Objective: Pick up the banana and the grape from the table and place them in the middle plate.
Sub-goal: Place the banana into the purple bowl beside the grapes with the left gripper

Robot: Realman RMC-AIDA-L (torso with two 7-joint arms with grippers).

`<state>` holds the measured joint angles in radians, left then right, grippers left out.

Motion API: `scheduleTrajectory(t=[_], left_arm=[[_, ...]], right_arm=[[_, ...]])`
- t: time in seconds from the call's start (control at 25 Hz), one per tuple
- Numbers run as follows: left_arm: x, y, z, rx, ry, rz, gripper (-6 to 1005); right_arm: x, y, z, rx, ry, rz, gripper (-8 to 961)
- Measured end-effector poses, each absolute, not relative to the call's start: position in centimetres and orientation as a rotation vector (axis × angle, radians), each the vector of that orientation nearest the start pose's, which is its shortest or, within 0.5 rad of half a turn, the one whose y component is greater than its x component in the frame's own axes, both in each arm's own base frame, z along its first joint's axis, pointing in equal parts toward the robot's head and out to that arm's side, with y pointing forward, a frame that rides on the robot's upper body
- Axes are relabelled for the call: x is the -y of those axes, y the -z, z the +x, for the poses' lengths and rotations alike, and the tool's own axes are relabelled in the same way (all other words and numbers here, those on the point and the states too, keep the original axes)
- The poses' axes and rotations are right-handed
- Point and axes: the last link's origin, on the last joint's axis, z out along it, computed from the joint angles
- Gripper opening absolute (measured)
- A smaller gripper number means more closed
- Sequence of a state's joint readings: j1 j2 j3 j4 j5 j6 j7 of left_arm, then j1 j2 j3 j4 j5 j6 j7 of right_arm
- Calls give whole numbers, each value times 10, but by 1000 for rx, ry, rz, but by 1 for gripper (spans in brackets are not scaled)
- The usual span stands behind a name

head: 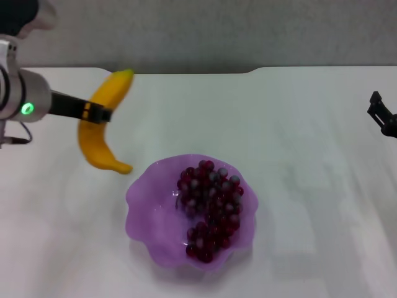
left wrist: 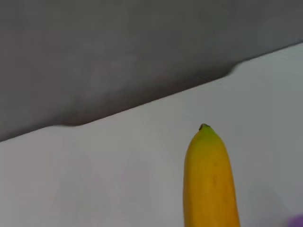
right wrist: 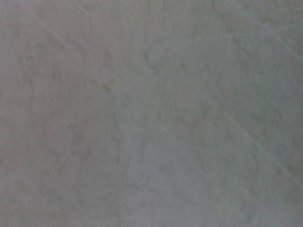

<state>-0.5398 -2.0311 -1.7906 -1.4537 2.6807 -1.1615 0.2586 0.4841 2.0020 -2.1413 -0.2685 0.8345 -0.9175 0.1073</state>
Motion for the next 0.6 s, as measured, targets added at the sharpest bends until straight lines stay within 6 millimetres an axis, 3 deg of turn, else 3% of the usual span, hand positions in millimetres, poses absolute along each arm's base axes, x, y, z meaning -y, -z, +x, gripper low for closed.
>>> scheduleTrajectory(t=[0.2,0.6], left_arm=[[-387,-35,-157,917,-37,-2227,479],[-374,7,-160,891,-61,-2316,478]], right_arm=[[-371,-12,338,-634,-590,-1546,867],[-372,-13,337,-636,-596,-1539,866]])
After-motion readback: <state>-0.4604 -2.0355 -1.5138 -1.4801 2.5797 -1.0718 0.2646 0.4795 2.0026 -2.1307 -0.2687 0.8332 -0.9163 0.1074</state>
